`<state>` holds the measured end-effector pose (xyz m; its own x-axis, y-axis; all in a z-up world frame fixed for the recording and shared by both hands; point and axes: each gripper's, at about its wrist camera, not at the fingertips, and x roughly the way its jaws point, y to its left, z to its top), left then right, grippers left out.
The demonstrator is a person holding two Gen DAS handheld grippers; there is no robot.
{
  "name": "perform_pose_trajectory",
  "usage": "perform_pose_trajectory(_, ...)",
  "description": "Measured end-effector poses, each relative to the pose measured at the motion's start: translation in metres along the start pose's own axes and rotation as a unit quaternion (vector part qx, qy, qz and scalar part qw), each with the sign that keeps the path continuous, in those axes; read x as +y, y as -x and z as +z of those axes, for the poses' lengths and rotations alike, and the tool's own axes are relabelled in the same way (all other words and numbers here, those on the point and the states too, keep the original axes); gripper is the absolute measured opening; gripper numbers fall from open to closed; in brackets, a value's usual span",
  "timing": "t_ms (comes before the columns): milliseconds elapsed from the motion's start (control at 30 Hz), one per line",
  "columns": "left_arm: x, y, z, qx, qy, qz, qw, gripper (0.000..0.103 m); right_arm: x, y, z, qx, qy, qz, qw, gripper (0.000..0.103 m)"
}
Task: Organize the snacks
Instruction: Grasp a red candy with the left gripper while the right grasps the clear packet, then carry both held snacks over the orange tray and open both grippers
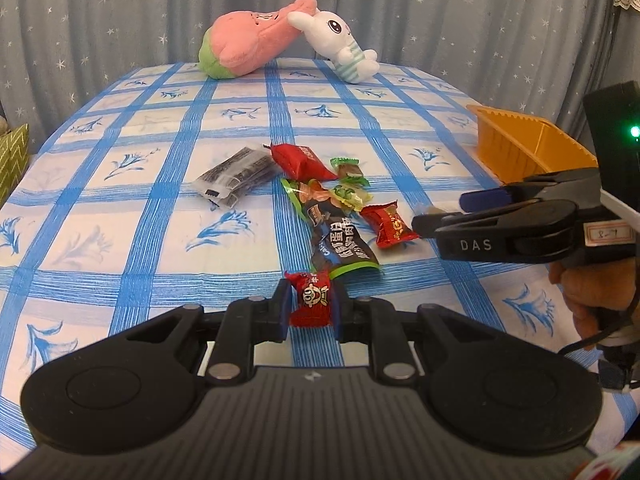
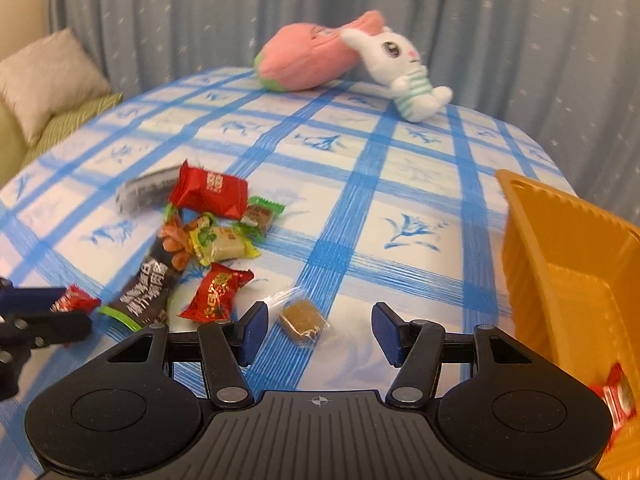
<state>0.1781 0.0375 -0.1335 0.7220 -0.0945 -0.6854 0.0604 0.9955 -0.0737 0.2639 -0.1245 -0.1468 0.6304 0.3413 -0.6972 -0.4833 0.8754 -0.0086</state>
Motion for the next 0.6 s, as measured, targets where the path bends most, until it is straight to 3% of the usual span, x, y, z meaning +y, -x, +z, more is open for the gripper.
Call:
perform_pose_trajectory(100,0.000,0.000,0.000,0.000,0.002,-0.002,1.0000,0.018,-0.002,-0.002,0.000,0.000,-0.003,0.017,1.000,0.042)
perform_pose_trajectory(167,0.000,0.000,0.000,0.000,0.002,-0.002,1.0000,0.018,0.001,0.000,0.000,0.002,0.000,0.024,1.000,0.021)
perform_pose_trajectory(600,-0.016,0.029,0.006,-0.022,-0.008,-0.006,0.9997,0.018,0.007,0.059,-0.008,-0.020,-0.043,0.009,0.999,0.021)
